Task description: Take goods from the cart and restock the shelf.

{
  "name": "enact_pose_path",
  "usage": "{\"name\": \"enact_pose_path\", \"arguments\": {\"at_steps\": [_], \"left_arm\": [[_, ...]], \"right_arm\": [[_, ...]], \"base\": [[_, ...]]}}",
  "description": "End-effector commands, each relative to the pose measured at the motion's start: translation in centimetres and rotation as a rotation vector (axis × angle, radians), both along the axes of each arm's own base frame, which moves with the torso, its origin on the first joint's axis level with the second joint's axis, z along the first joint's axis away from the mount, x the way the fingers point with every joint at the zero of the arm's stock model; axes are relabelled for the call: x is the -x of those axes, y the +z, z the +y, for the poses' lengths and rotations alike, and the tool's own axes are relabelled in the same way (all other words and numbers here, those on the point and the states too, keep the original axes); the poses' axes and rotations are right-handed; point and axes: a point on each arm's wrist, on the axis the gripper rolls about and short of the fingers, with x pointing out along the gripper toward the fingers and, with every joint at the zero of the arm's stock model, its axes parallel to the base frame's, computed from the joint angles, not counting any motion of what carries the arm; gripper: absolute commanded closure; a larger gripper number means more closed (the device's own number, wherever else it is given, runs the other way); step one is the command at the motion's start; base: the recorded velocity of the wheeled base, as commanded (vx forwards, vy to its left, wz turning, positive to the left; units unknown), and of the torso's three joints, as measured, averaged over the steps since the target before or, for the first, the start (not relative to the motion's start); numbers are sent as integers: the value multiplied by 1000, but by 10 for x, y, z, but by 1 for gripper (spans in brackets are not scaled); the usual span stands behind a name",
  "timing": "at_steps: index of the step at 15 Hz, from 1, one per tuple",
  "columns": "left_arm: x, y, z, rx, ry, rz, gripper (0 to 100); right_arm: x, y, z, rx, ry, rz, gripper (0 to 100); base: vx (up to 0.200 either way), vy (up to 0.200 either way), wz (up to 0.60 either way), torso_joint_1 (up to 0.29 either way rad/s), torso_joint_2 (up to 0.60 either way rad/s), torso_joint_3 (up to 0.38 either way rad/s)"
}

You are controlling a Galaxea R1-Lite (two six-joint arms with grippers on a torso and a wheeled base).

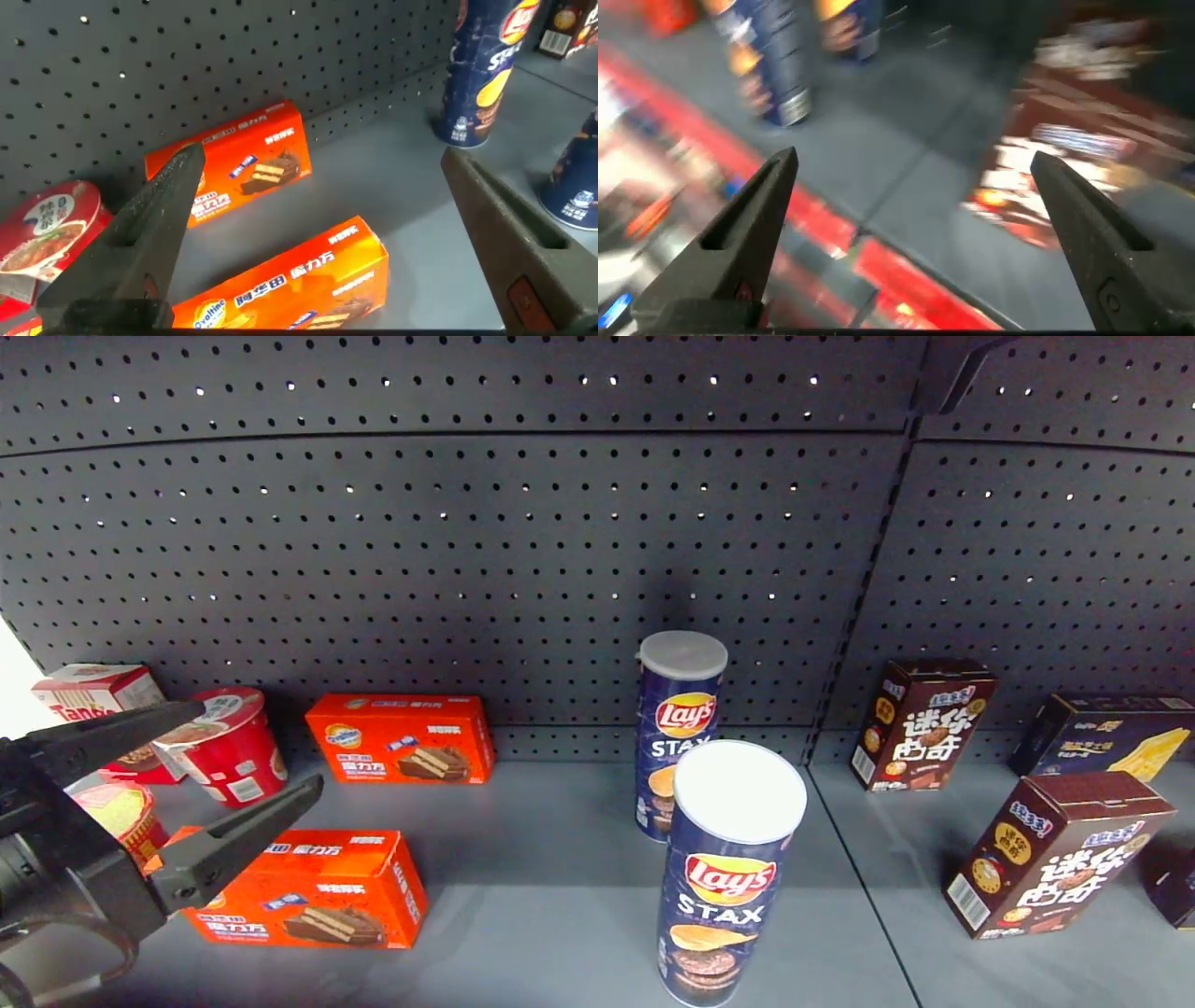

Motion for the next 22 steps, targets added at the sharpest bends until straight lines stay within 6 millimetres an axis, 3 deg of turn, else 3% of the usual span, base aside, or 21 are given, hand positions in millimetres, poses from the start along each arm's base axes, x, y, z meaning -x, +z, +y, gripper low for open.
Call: {"name": "enact_pose_path", "arguments": {"at_steps": [1,4,10,22], "left_arm": [[-5,-2,-1,-5,3,17,0],[-9,-4,-2,-11,2,33,0],[-14,-8,-4,-20,-4,55,0],[-15,-10,-5,-22,-12,67,0]], "right_arm": [[-29,-6,24,87,134,144,0],[-55,-17,48,114,192,187,0],[-80,-31,74,165,203,244,0],[-136,-15,129,200,181,238,0]], "base": [[0,0,0,0,0,0],[0,0,0,0,0,0],[0,0,0,0,0,0],[0,0,0,0,0,0]]}}
